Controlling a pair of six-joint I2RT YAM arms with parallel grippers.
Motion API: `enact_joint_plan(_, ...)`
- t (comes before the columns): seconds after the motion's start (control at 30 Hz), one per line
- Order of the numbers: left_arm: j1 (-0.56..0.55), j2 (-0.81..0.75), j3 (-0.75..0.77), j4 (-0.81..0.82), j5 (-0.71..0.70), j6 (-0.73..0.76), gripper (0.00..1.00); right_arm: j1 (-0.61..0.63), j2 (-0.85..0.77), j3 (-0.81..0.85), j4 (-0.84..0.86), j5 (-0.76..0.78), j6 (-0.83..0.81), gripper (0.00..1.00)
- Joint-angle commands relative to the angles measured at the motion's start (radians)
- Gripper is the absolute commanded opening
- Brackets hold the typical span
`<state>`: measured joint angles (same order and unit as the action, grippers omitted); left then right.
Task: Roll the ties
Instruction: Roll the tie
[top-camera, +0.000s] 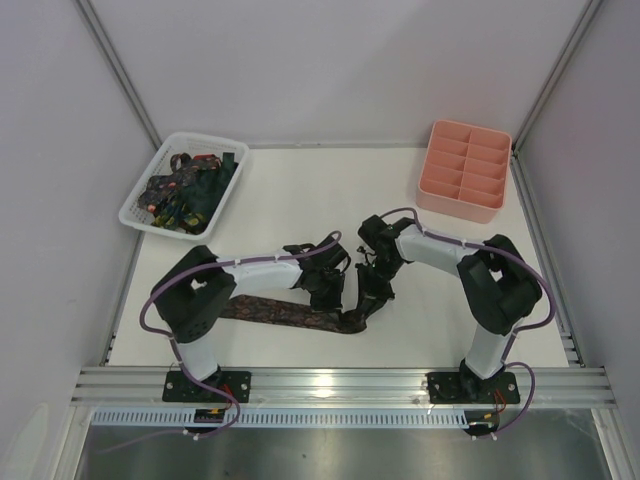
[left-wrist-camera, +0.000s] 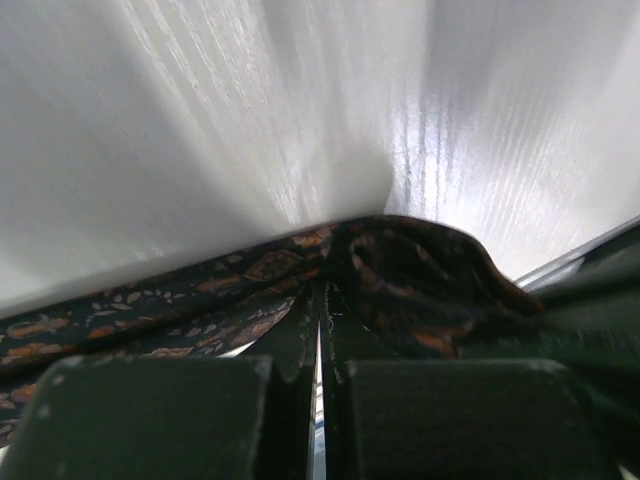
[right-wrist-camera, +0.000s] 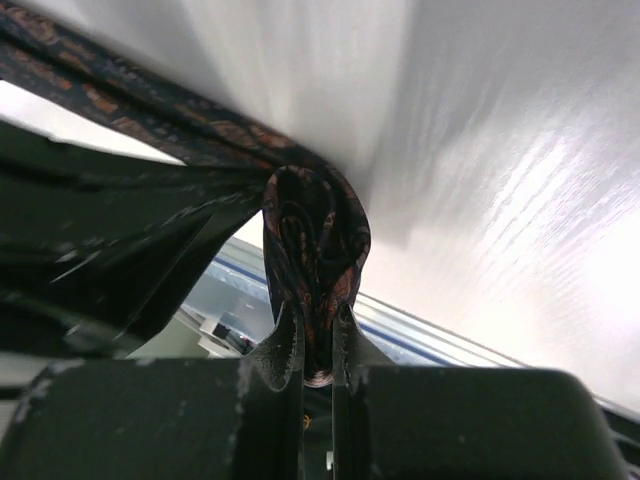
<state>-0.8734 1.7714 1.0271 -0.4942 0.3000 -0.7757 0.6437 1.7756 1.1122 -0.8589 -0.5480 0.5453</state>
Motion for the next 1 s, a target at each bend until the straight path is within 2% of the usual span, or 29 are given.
enact_joint_plan(0.0, -0.006, 0.011, 0.013, 0.026, -0.006, -0.013, 0.01, 0.027, 0.036, 0.080, -0.106, 0.013, -0.018, 0.00)
enact_joint_plan(0.23, -0.018, -0.013, -0.001, 0.054, -0.024, -0.042, 0.00, 0.047, 0.114, 0.140, -0.163, 0.031, 0.041, 0.00)
enact_joint_plan(0.3, -0.018, -0.032, -0.019, 0.071, -0.030, -0.048, 0.00, 0.048, 0.130, 0.149, -0.192, 0.083, 0.039, 0.00)
enact_joint_plan(0.53, -0.019, -0.081, -0.048, 0.065, -0.070, -0.048, 0.00, 0.048, 0.119, 0.136, -0.238, 0.114, 0.065, 0.00)
enact_joint_plan(0.73, -0.044, -0.203, -0.059, 0.071, -0.180, -0.004, 0.02, 0.045, 0.120, 0.133, -0.252, 0.115, 0.113, 0.00)
enact_joint_plan(0.9, -0.087, -0.305, -0.117, 0.167, -0.274, 0.019, 0.07, 0.039, 0.133, 0.149, -0.262, 0.086, 0.157, 0.00)
enact_joint_plan(0.97, -0.134, -0.343, -0.143, 0.178, -0.384, 0.024, 0.10, 0.037, 0.143, 0.164, -0.272, 0.082, 0.176, 0.00)
